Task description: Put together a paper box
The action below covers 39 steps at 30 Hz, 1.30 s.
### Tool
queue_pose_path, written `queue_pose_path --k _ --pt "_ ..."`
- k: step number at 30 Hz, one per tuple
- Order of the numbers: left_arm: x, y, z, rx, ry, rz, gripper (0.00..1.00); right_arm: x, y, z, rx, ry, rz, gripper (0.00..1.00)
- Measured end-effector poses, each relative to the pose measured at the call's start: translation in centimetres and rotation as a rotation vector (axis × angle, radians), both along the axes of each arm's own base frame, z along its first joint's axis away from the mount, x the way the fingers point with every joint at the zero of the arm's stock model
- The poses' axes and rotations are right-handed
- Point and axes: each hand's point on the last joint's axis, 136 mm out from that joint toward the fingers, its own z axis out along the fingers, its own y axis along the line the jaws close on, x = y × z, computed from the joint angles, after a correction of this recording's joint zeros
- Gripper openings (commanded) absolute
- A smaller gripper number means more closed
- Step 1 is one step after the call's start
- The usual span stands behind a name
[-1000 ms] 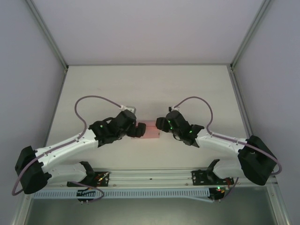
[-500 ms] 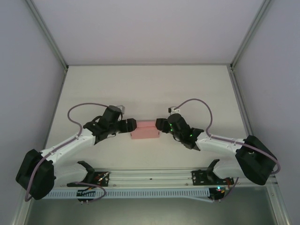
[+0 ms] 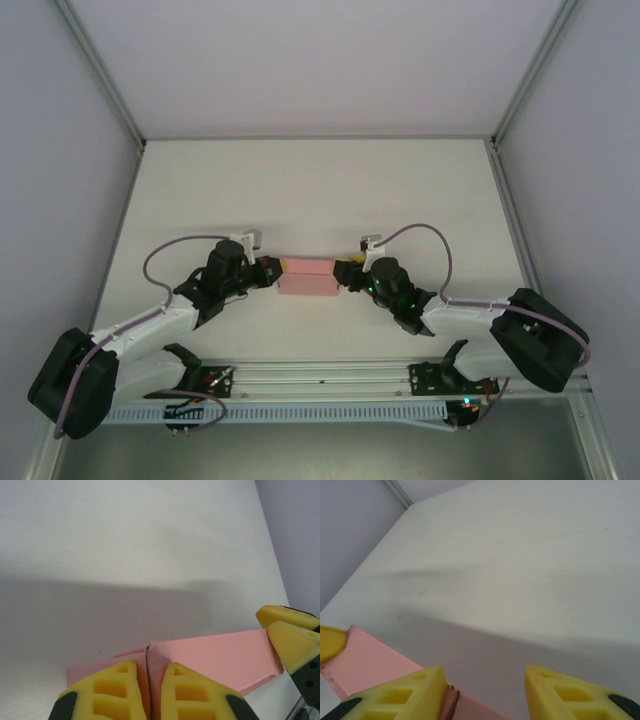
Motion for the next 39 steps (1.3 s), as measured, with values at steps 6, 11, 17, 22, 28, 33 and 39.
queue_pose_path --k 6,11,17,22,28,33,39 --pt "0.2 0.1 -0.1 0.008 -0.028 -0.005 0.31 -0.2 0.1 0.5 -0.022 -0.01 0.02 0.5" --pt "0.3 0.3 -0.2 0.079 0.012 -0.013 0.69 0.0 -0.4 0.7 -0.111 0.075 -0.011 0.56" --pt "1.5 0.3 2.7 0.161 -0.01 -0.014 1.0 0.3 -1.2 1.9 -0.245 0.183 -0.05 0.77" --pt "4.3 1.0 7.8 0.222 -0.127 0.066 1.0 1.4 -0.5 5.5 -0.264 0.158 -0.014 0.99" --pt "7.7 4.3 9.9 0.326 -0.195 0.212 1.0 -0.8 3.3 5.7 -0.392 0.036 0.446 1.0" --pt "9.0 6.7 8.7 0.411 -0.186 0.26 1.0 -3.0 5.0 2.7 -0.592 -0.009 0.826 1.0" --pt "9.5 8.5 8.1 0.454 -0.176 0.288 1.0 -2.2 6.2 0.0 -0.783 -0.052 1.028 0.93"
